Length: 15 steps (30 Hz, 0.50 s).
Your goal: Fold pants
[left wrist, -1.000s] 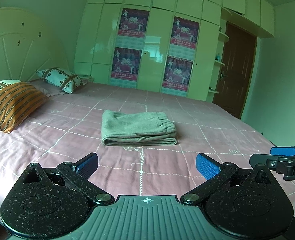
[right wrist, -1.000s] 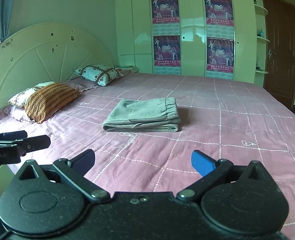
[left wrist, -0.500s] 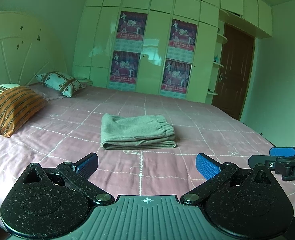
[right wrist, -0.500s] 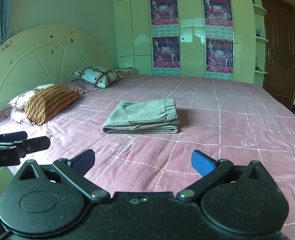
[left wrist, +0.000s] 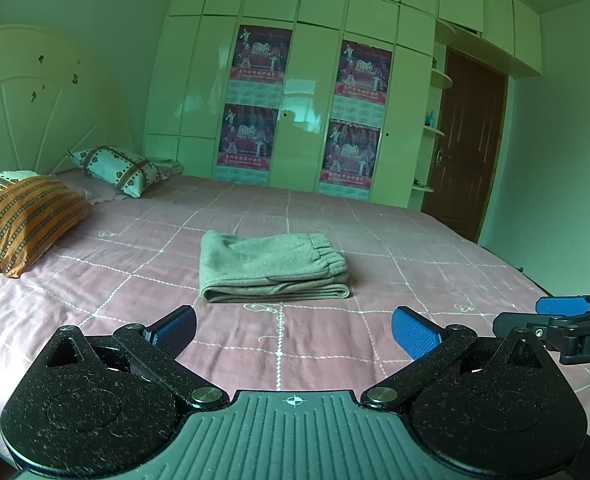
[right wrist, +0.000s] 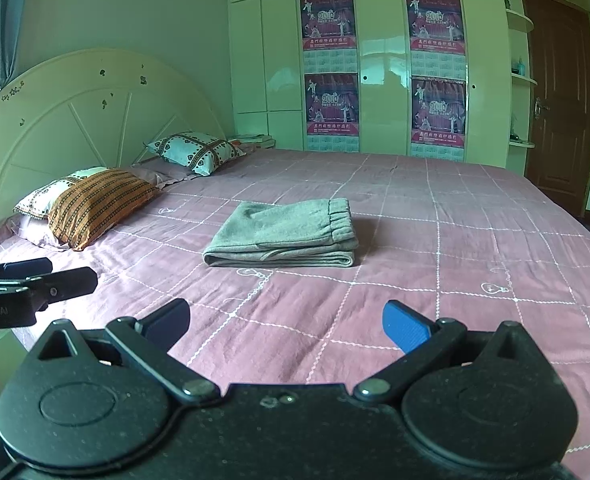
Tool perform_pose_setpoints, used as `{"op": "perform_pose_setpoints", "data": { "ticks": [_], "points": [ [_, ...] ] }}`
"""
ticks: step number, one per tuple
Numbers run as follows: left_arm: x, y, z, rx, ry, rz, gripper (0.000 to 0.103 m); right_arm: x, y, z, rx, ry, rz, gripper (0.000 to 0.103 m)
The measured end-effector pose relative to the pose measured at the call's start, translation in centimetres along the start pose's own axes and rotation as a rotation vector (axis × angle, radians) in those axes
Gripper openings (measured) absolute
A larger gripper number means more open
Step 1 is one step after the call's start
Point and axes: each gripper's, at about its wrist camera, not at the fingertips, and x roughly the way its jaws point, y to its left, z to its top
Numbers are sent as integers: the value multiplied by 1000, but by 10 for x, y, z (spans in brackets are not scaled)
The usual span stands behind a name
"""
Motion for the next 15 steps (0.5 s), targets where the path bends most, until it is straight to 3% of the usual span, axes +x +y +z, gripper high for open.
{"op": "perform_pose_setpoints", "data": {
  "ticks": [15],
  "points": [
    [-3,-5,2,14,-12,-10,103,-1,1,0,1,-1,-2,97]
  ]
}}
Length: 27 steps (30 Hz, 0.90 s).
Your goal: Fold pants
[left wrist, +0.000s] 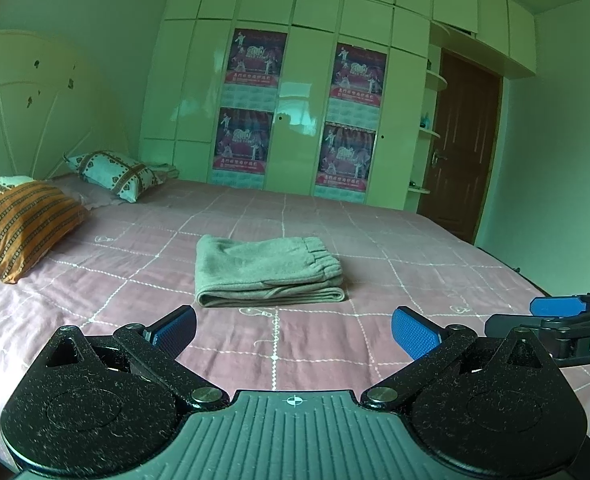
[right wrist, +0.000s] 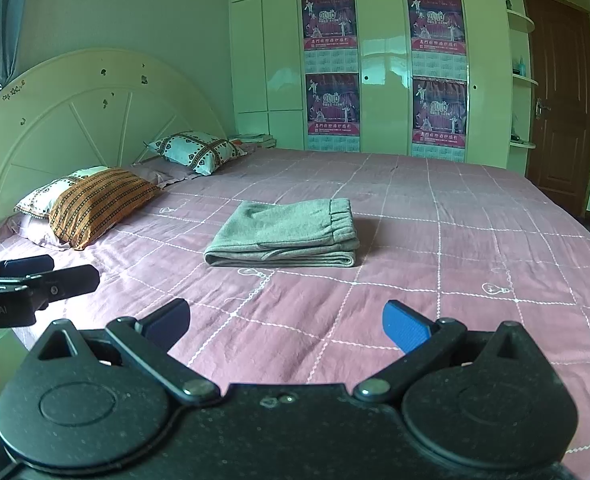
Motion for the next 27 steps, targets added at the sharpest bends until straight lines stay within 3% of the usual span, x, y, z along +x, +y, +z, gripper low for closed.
{"op": "perform_pose_setpoints", "data": {
  "ticks": [23,27],
  "points": [
    [-3,-4,1,1,-10,1,103,-3,2,5,0,-13,-5,97],
    [-7,-5,0,0,-43,-7,103,-2,3,5,0,-13,-7,97]
  ]
}}
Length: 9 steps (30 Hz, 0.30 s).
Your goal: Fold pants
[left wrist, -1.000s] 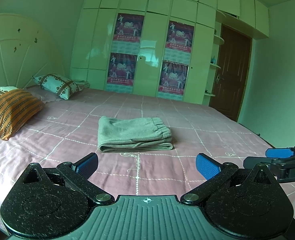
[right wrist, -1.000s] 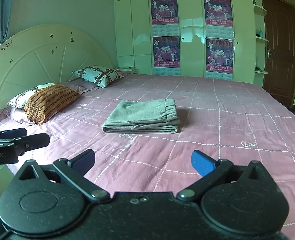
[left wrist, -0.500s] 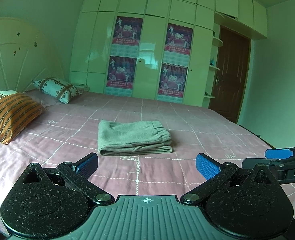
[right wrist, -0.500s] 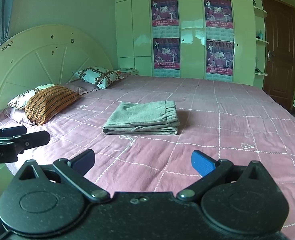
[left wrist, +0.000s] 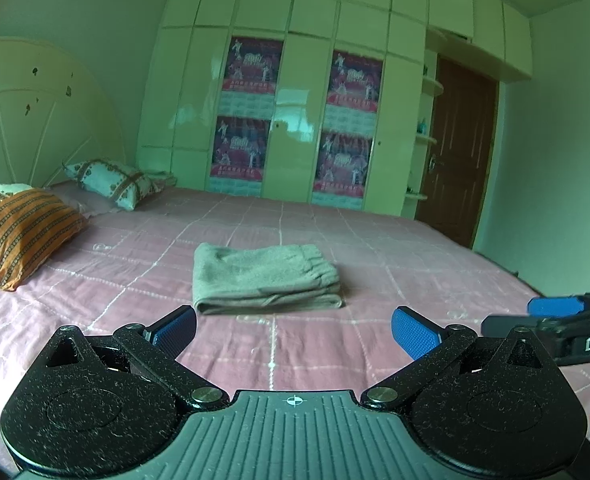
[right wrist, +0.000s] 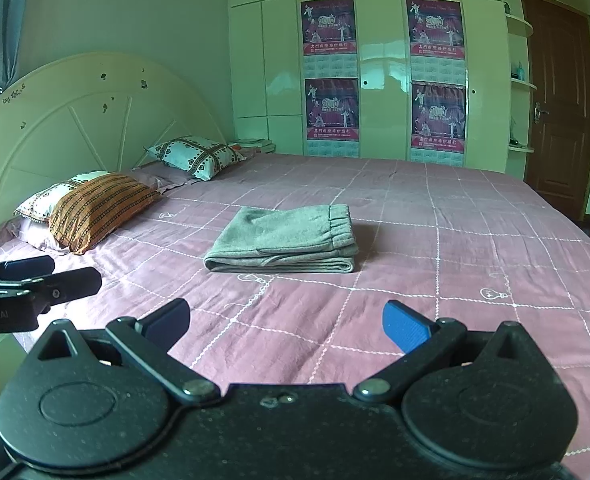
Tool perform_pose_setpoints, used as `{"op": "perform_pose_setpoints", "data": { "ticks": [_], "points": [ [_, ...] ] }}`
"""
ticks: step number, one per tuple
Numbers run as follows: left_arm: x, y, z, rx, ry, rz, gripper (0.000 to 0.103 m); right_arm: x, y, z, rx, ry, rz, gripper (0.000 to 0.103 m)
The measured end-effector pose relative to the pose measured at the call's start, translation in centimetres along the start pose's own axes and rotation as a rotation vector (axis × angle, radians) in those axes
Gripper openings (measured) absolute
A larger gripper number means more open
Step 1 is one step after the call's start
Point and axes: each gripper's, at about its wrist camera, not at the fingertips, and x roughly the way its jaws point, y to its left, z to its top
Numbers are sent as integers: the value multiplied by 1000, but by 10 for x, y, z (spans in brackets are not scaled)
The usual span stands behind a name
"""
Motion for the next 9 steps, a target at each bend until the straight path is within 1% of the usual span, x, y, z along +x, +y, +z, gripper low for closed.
{"op": "perform_pose_setpoints", "data": {
  "ticks": [4,9],
  "points": [
    [-3,-3,0,19,-29,3,102,0,0,1,0,-4,0,97],
    [-4,-6,1,24,-23,-7,103,-1,0,1,6,-17,-2,97]
  ]
}}
